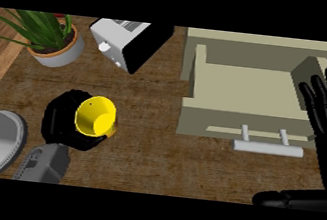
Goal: Pick up the cup, place it into the drawer and close the drawer
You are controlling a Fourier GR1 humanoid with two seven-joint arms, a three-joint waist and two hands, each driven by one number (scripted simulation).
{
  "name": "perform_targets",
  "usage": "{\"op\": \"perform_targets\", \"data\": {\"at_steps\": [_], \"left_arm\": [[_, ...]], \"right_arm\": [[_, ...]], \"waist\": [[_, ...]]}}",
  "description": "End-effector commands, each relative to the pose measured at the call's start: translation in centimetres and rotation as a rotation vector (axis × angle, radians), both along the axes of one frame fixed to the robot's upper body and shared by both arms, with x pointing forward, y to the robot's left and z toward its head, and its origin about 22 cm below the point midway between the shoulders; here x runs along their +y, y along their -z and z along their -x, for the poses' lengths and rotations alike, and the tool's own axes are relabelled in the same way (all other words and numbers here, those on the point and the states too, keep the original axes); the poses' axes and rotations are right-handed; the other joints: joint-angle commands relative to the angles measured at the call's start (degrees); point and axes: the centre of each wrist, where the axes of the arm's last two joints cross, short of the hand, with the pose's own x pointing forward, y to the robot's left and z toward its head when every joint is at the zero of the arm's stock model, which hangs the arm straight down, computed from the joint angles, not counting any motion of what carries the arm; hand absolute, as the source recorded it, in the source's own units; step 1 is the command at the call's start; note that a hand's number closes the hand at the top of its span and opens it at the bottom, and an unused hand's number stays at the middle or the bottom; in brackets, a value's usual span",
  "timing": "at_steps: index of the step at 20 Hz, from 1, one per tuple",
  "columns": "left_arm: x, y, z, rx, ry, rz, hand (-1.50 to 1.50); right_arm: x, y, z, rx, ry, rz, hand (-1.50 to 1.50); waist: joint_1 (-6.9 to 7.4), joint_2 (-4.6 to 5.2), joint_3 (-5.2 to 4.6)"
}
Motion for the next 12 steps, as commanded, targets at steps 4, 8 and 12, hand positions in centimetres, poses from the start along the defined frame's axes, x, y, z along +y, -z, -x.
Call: {"op": "perform_targets", "data": {"at_steps": [4,8,12], "left_arm": [[-3.9,-7.2,-2.3,-0.065,0.121,0.023,1.50],[-7.1,-10.8,-2.5,-0.056,0.111,0.039,1.50],[-8.8,-16.3,-4.5,-0.087,0.121,0.008,1.50]], "right_arm": [[-0.8,-0.6,-0.8,0.001,-0.007,-0.006,-1.50],[-0.1,1.1,0.9,0.006,0.000,0.014,-1.50],[0.2,0.4,-2.0,-0.004,0.006,0.003,-1.50]], "waist": [[-0.22,0.12,-0.02],[-0.50,0.14,-0.03],[-0.24,0.21,-0.03]]}}
